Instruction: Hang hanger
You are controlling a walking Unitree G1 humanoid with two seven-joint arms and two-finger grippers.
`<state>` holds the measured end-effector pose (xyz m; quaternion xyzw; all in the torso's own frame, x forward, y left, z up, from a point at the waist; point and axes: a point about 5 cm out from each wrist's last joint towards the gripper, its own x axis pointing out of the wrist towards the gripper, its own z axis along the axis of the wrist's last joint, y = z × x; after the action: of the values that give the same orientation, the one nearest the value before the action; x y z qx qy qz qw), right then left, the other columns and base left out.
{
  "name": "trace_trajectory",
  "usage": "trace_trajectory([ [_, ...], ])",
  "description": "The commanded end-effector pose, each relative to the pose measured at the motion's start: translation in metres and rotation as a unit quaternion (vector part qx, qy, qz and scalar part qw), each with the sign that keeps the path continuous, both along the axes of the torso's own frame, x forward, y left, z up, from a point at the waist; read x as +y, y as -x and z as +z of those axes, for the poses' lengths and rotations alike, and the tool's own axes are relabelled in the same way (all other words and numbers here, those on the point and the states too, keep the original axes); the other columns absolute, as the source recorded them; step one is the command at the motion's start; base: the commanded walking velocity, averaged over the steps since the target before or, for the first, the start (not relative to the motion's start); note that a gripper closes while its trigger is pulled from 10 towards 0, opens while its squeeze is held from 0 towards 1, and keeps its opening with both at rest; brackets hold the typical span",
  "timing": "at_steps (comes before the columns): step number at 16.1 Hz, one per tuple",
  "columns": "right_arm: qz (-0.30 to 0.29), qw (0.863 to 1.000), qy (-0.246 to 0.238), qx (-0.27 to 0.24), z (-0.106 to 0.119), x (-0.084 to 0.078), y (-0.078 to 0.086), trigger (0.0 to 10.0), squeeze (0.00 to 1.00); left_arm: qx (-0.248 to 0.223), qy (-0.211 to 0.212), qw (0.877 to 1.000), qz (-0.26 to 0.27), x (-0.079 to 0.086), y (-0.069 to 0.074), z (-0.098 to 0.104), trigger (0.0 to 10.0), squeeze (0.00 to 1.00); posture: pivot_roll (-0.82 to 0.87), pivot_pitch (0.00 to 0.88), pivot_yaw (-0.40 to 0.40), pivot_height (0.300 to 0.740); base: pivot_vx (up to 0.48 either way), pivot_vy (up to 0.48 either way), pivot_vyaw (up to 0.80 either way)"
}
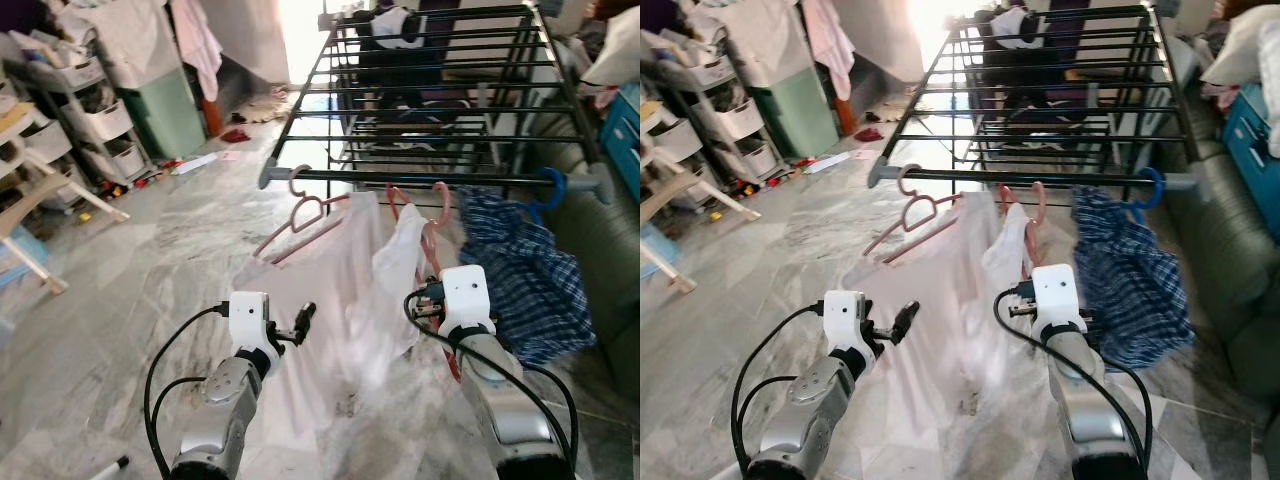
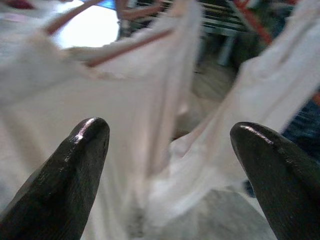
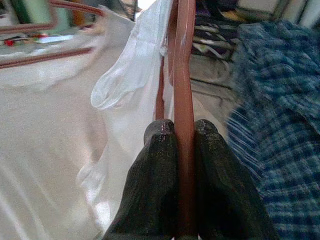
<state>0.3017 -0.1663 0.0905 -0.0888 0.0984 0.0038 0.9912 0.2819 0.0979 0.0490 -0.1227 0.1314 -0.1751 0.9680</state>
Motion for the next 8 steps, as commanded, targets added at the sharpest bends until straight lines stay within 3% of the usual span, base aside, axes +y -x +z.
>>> trace_trajectory([
  [1,-0.007,1.000,-0.016,-0.017,0.011,0.002,-0.008,10.0,0.00,-0.004,0.006,1.000,-0.014,0.000,0.001,0.003,10.0,0.00,-0.18,0.045,0.125,0.740,0.000,0.000,0.00],
  [8,-0.018,1.000,-0.011,-0.015,0.026,-0.002,-0.036,10.0,0.00,-0.001,0.022,0.999,-0.042,-0.003,0.009,0.006,10.0,0.00,-0.16,0.077,0.128,0.740,0.000,0.000,0.00],
])
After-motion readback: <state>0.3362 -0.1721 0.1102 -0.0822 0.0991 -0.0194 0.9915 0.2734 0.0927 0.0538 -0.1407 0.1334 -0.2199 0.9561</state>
